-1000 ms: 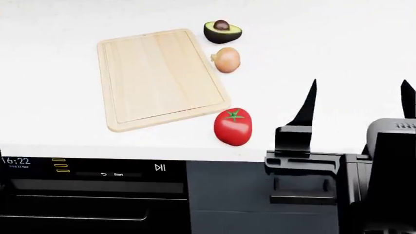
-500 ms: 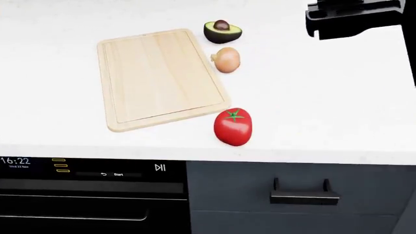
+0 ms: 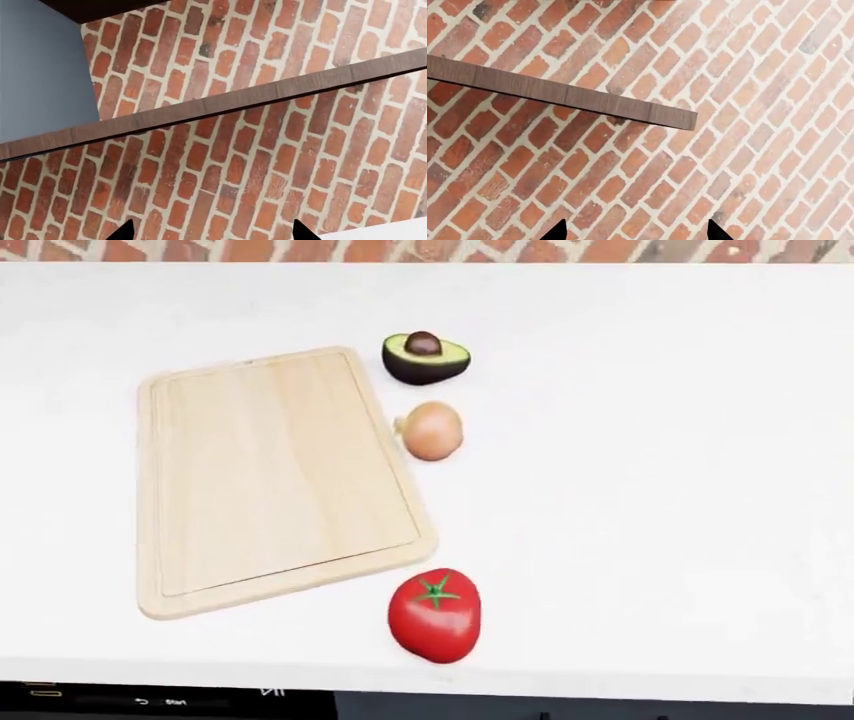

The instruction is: Place the avocado, onion, tomato and bell pepper on the cutting board.

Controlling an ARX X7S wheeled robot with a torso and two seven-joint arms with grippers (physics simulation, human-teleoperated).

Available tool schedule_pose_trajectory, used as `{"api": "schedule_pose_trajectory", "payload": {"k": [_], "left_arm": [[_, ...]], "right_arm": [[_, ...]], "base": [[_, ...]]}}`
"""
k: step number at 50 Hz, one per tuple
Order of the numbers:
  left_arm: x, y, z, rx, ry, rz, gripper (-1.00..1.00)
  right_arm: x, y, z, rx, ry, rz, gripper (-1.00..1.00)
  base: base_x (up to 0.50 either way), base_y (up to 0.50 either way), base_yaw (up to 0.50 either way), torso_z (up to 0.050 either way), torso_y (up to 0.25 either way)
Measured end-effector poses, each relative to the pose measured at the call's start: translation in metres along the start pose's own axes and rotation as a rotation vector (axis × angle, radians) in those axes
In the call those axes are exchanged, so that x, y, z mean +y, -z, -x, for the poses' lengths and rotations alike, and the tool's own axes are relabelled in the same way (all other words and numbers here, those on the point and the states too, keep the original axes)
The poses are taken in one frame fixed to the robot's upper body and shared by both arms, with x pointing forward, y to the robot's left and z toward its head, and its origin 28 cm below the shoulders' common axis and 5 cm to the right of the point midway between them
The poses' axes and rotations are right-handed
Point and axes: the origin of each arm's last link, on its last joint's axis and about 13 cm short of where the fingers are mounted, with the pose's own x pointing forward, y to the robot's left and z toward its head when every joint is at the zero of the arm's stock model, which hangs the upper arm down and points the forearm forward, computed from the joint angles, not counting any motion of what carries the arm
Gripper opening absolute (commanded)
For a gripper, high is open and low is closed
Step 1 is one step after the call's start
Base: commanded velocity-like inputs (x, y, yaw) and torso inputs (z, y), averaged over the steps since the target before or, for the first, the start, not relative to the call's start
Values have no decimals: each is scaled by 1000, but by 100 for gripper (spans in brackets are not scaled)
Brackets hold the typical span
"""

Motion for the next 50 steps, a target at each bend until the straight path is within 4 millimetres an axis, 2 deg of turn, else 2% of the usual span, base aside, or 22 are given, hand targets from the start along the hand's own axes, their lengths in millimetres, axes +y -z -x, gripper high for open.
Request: {"api": "schedule_pose_trajectory", "payload": {"k": [40,50], "left_arm": [[12,-18,6,-28,-24,1,100],[12,-19,6,-27,-25,-2,100]], "right_arm": [[5,-5,1,15,-67,35,100],[6,1,7,33,-117,56,100]], "base": [[500,0,0,0,1],[0,0,0,0,1]]}}
